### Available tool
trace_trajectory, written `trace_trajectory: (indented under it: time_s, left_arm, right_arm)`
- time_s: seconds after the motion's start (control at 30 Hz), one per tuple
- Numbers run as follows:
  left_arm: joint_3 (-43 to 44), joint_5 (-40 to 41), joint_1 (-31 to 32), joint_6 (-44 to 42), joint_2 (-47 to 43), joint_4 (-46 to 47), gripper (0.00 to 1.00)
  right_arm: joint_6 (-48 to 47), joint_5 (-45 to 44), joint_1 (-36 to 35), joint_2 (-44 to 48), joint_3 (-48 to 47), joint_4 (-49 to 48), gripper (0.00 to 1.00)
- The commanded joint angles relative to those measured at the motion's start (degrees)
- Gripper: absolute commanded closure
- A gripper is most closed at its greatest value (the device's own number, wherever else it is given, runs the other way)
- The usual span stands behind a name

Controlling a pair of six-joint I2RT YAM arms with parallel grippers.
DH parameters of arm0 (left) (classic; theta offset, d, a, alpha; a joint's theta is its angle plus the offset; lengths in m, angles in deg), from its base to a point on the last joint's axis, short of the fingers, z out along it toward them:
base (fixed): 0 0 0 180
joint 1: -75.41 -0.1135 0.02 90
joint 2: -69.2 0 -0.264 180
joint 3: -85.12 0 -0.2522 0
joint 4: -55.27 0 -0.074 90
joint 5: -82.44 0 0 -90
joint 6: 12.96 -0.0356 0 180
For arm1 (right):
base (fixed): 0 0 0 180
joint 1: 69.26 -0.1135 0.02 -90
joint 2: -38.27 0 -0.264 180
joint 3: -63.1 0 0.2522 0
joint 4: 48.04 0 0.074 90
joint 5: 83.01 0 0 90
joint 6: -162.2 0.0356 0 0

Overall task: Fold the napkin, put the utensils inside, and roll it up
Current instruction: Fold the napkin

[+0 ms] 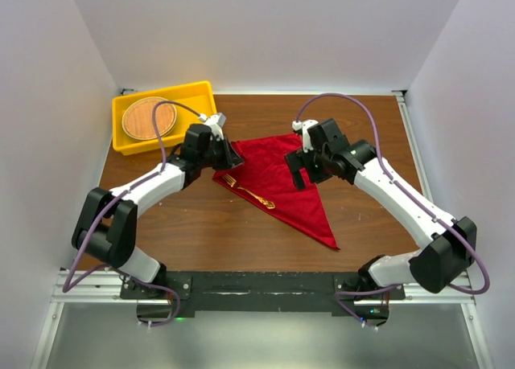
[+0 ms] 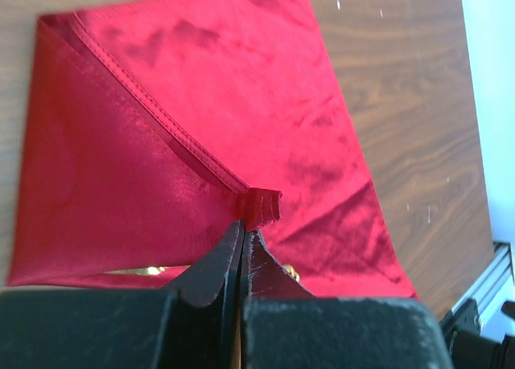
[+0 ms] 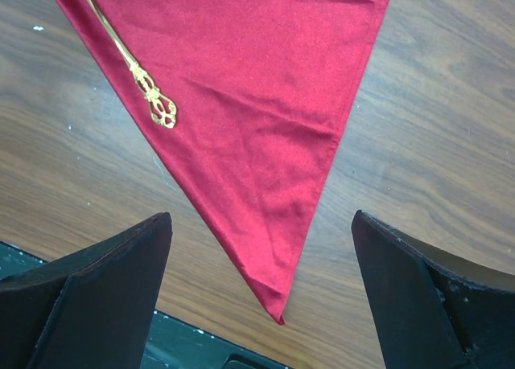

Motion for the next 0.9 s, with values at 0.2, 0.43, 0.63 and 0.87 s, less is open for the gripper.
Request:
trace_trajectory:
  time_s: [0.2,0.43,0.63,0.87]
  left_arm:
    - [2.0,1.7,4.3,0.2,0.2,-0.7,1.0]
    - [4.8,3.8,5.9,-0.9,-0.3,-5.4,1.0]
    - [5.9,4.1,8.1,-0.3,0.2,-6.6,0.99]
    - [6.4,3.8,9.9,-0.5,2.0,-6.5,0.98]
  right_arm:
    - [0.6,0.3,1.4,2.5,1.0,-1.5,0.02]
    - [0.9,0.2,1.9,3.1,1.8,-1.5,0.02]
    - [1.3,0.8,2.2,2.6,1.7,-1.2,0.02]
    - [1.5,0.9,2.6,3.0,2.0,-1.3,0.02]
